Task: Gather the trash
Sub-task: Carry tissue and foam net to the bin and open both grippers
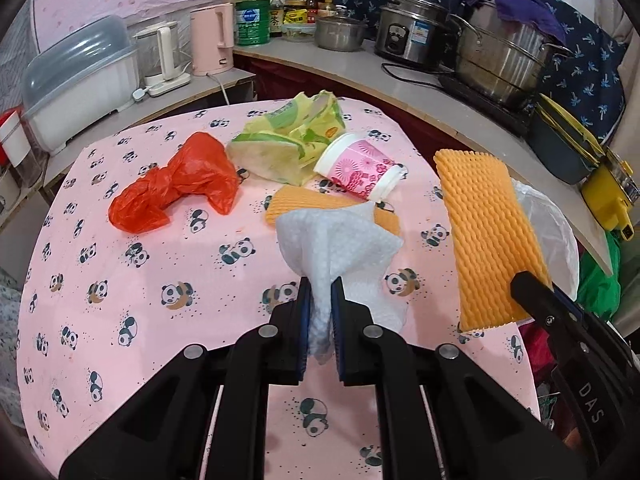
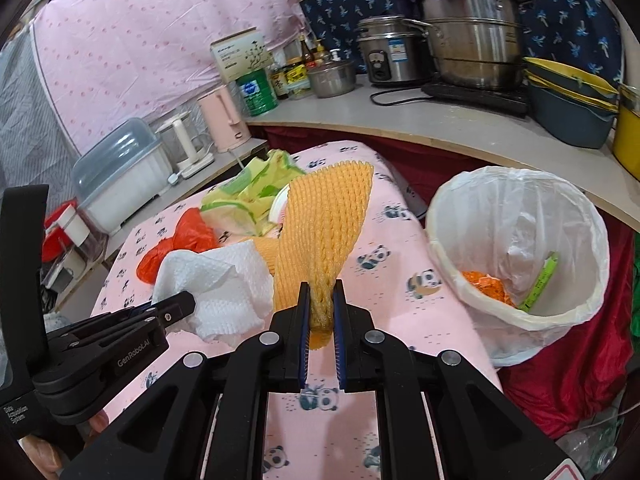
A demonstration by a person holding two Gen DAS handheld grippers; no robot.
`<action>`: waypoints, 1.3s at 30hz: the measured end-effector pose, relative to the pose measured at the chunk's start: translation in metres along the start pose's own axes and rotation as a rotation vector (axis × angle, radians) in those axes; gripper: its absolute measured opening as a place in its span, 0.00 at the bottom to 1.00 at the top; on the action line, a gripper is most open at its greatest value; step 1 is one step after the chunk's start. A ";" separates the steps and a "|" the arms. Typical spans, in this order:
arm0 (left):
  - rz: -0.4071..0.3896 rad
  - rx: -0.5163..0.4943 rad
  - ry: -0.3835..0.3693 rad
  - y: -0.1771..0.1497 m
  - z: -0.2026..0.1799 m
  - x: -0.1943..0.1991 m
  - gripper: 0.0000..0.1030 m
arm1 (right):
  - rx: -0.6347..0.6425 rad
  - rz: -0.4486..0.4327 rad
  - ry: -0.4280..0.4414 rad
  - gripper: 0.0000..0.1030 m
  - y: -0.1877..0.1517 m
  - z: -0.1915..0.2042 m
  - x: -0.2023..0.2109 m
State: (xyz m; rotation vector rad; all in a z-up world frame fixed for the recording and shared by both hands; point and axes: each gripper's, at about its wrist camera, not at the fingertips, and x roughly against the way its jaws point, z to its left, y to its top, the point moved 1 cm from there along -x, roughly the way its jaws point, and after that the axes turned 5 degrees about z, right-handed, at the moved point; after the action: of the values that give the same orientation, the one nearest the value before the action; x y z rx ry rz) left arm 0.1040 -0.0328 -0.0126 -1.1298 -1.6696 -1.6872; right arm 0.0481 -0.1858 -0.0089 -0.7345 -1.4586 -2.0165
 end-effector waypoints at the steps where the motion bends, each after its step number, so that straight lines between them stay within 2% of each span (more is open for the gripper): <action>1: -0.002 -0.008 -0.004 0.001 -0.005 0.001 0.10 | -0.008 -0.005 -0.004 0.10 0.000 -0.004 0.002; 20: -0.034 -0.178 -0.111 0.026 -0.114 0.000 0.10 | -0.184 -0.089 -0.109 0.10 0.008 -0.103 0.035; 29: -0.031 -0.240 -0.163 0.039 -0.162 -0.015 0.10 | -0.268 -0.107 -0.165 0.10 0.009 -0.151 0.039; 39: 0.004 -0.286 -0.214 0.048 -0.207 -0.044 0.10 | -0.320 -0.093 -0.199 0.10 0.007 -0.184 0.028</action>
State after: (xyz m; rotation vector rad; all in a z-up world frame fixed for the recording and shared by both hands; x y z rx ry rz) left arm 0.1245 -0.2481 -0.0017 -1.4923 -1.5796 -1.9030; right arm 0.0118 -0.3665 -0.0332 -1.0416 -1.3089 -2.3369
